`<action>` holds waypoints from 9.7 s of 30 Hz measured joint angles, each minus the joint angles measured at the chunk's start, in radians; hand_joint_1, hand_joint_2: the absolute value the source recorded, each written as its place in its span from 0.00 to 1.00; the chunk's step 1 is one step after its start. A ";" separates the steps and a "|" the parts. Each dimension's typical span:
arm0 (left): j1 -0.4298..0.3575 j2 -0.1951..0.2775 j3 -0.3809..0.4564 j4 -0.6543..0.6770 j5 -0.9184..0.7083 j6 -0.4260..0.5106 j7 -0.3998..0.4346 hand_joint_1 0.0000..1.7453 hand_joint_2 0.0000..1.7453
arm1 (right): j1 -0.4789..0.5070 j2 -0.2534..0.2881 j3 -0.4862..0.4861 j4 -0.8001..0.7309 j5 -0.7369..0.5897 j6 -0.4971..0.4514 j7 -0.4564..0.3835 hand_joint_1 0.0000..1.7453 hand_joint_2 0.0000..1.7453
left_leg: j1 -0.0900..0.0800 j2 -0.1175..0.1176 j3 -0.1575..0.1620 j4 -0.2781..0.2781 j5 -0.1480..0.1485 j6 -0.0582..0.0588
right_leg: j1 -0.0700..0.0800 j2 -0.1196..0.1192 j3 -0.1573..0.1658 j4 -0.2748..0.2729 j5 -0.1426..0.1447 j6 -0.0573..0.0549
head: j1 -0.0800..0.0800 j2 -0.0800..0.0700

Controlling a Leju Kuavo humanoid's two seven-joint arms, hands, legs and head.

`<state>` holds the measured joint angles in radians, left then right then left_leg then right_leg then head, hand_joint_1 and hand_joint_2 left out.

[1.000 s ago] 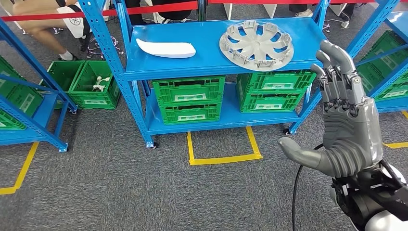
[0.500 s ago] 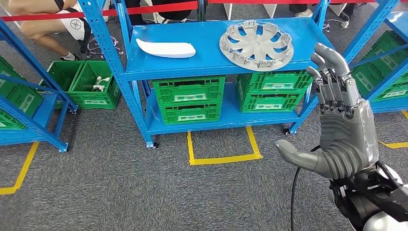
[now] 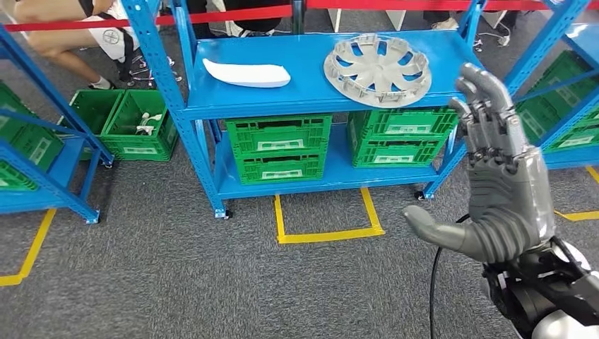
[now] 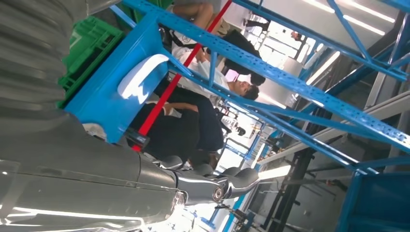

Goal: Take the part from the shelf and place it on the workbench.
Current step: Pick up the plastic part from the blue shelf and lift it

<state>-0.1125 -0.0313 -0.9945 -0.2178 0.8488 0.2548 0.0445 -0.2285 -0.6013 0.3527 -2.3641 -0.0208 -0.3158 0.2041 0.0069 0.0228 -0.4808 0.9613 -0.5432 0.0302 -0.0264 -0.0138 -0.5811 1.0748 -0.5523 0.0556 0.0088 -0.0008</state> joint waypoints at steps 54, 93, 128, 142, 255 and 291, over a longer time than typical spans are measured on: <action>0.002 0.000 0.001 0.005 0.001 -0.012 0.001 0.00 0.00 | 0.021 0.005 0.000 -0.002 0.009 -0.002 -0.009 0.00 1.00 | 0.005 -0.022 -0.138 0.115 0.041 -0.054 | 0.006 0.015 0.064 -0.083 0.018 -0.036 | -0.019 0.000; 0.002 0.008 0.001 0.005 -0.002 -0.015 -0.006 0.00 0.00 | 0.033 0.003 -0.001 -0.008 0.012 -0.003 -0.013 0.00 1.00 | 0.000 -0.024 -0.102 0.072 0.033 -0.001 | 0.014 0.014 0.073 -0.001 -0.040 -0.014 | -0.004 0.000; 0.005 0.009 0.002 0.005 0.002 -0.021 -0.009 0.00 0.00 | 0.037 -0.013 -0.013 0.023 0.085 0.010 0.087 0.00 1.00 | -0.007 -0.026 -0.057 0.050 0.013 0.004 | 0.008 0.014 -0.072 0.190 -0.096 -0.002 | 0.006 0.000; 0.000 0.002 0.002 0.005 0.002 -0.033 -0.016 0.00 0.00 | 0.018 -0.124 -0.098 0.115 0.137 0.075 0.242 0.00 1.00 | 0.001 -0.022 -0.167 0.317 -0.129 -0.053 | 0.009 0.007 0.009 -0.054 0.051 -0.059 | -0.012 0.000; -0.014 0.084 -0.085 0.007 -0.041 -0.030 0.039 0.00 0.00 | -0.262 -0.228 0.498 0.651 0.748 0.698 0.415 0.00 1.00 | -0.010 -0.022 -0.142 0.083 0.058 -0.016 | 0.024 0.018 0.082 -0.083 0.001 -0.035 | -0.008 0.000; -0.012 0.043 -0.085 0.007 -0.028 -0.032 0.061 0.00 0.00 | -0.087 -0.289 0.203 0.675 0.875 0.668 0.409 0.00 1.00 | -0.010 -0.029 -0.142 0.084 0.058 -0.016 | 0.023 0.014 0.084 -0.086 0.000 -0.034 | -0.007 0.000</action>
<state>-0.1248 0.0113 -1.0796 -0.2106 0.8209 0.2224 0.1051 -0.3157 -0.8900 0.5561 -1.6890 0.8537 0.3520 0.6129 -0.0034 -0.0063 -0.6231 1.0449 -0.4849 0.0144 -0.0030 0.0002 -0.4969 0.9891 -0.5521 0.0213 0.0017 -0.0008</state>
